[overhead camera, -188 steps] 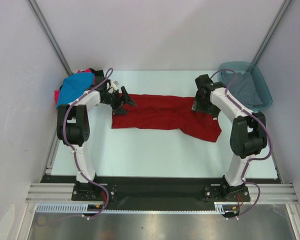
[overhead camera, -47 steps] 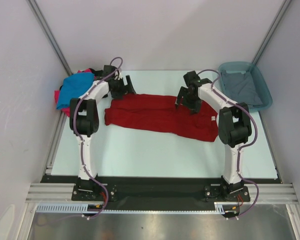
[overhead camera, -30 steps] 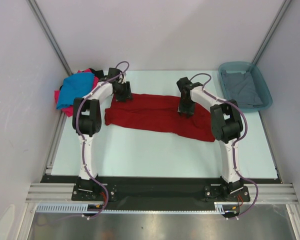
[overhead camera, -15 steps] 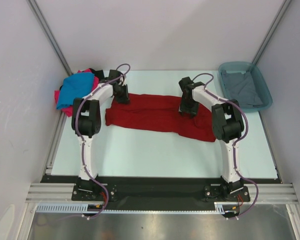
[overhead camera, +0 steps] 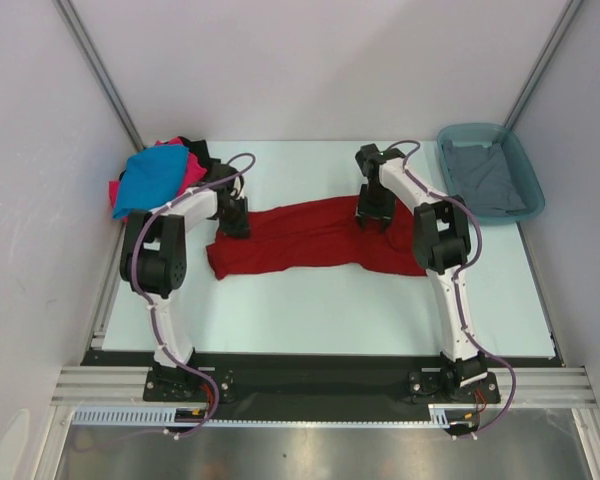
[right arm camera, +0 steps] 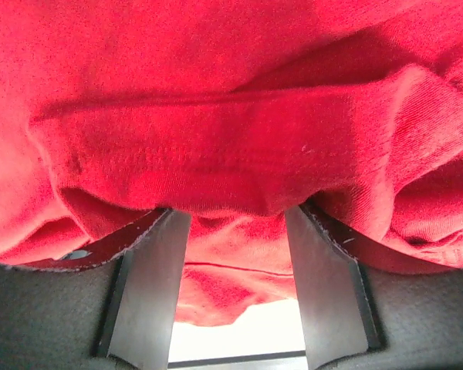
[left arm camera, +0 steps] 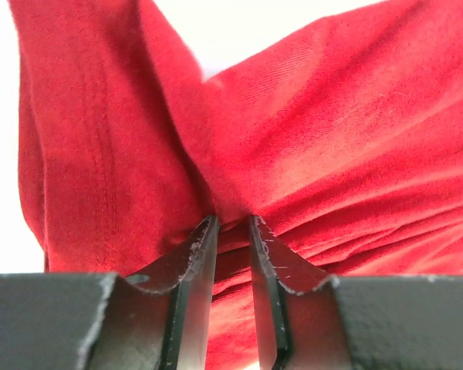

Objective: Fold and stack the t-shirts
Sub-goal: Fold the tshirt

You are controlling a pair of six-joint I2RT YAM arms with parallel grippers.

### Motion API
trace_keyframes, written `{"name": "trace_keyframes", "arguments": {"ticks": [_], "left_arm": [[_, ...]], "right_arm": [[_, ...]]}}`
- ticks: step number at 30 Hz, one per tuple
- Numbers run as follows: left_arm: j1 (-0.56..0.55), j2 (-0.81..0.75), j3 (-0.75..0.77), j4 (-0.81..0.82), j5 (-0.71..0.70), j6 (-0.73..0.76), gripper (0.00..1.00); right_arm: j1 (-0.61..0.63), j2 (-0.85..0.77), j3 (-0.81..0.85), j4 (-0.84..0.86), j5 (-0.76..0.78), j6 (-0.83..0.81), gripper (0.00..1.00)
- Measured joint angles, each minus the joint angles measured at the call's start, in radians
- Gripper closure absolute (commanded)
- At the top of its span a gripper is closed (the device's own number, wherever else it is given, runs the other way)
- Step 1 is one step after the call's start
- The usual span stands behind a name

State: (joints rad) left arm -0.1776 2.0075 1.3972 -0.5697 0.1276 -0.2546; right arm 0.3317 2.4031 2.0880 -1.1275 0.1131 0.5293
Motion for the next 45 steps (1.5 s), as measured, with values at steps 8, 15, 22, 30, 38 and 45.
{"name": "trace_keyframes", "arguments": {"ticks": [8, 15, 22, 30, 38, 45], "left_arm": [[-0.026, -0.132, -0.175, -0.042, 0.018, -0.016, 0.66], [-0.134, -0.261, -0.341, -0.090, 0.060, -0.052, 0.66], [-0.349, -0.335, -0.423, -0.187, 0.129, -0.104, 0.65], [-0.504, -0.429, -0.460, -0.284, 0.205, -0.165, 0.65], [-0.661, -0.469, -0.441, -0.346, 0.282, -0.216, 0.68], [-0.752, -0.466, -0.242, -0.437, 0.193, -0.225, 0.58]], "right_arm": [[-0.003, 0.145, 0.261, -0.118, -0.068, -0.045, 0.37], [-0.010, 0.203, 0.372, -0.154, -0.146, -0.072, 0.34], [-0.021, 0.219, 0.398, -0.138, -0.265, -0.116, 0.34], [-0.015, 0.263, 0.468, -0.106, -0.452, -0.173, 0.31], [-0.014, 0.311, 0.514, -0.073, -0.646, -0.209, 0.30], [-0.001, 0.265, 0.436, -0.003, -0.672, -0.244, 0.26]]}}
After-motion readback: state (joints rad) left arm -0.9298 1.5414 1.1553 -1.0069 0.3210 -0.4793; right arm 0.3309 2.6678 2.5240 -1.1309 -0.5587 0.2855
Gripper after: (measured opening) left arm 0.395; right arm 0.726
